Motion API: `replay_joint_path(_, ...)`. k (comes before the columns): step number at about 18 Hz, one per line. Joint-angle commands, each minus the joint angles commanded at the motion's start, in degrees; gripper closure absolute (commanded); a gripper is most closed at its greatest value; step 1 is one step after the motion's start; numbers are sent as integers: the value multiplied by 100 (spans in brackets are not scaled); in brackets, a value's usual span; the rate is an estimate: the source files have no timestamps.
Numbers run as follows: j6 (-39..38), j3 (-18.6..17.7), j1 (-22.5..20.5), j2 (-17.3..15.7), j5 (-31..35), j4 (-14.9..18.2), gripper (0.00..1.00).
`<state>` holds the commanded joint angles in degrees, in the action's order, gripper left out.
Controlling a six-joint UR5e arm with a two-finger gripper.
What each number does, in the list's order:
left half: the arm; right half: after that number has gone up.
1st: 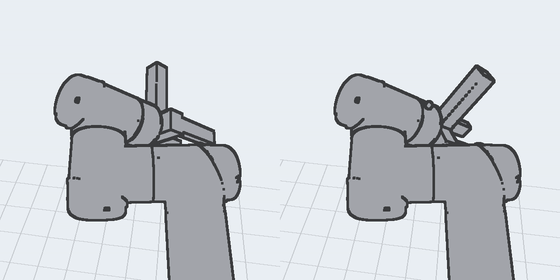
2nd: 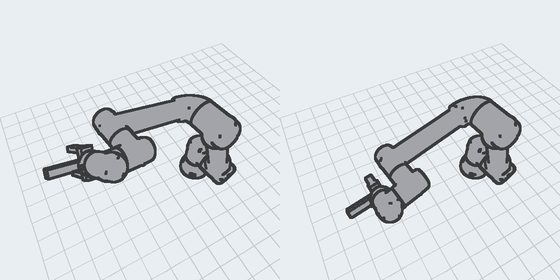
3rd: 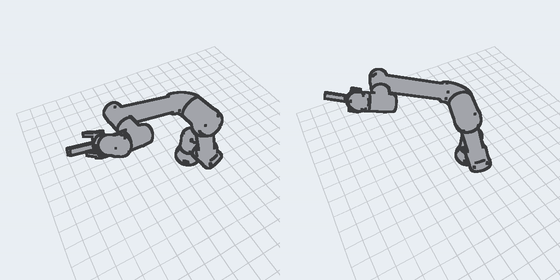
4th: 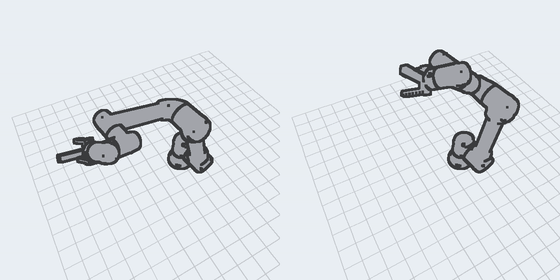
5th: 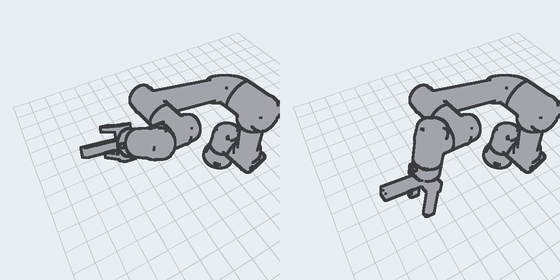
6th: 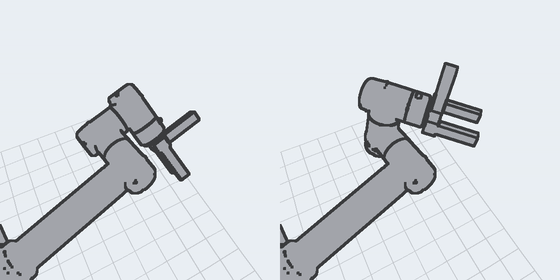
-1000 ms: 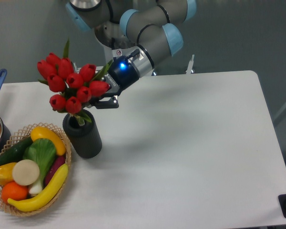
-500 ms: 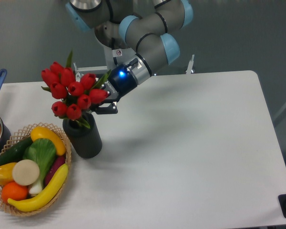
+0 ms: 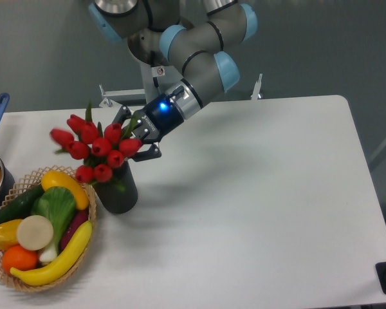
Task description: Insert the flowers into the vase
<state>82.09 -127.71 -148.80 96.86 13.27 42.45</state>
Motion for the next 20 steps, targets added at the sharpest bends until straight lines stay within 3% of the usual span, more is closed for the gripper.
replay_joint_path(5, 0, 0, -9, 0, 0, 0, 42)
replay_joint_path(7, 0, -17, -26, -9, 0, 9, 32)
replay_joint_path(9, -17, -79, -53, -35, 0, 9, 2)
replay_joint_path(15, -26, -114, -219, -193, 9, 9, 0)
replay_joint_path(20, -79, -123, -641, -456, 17, 35, 0)
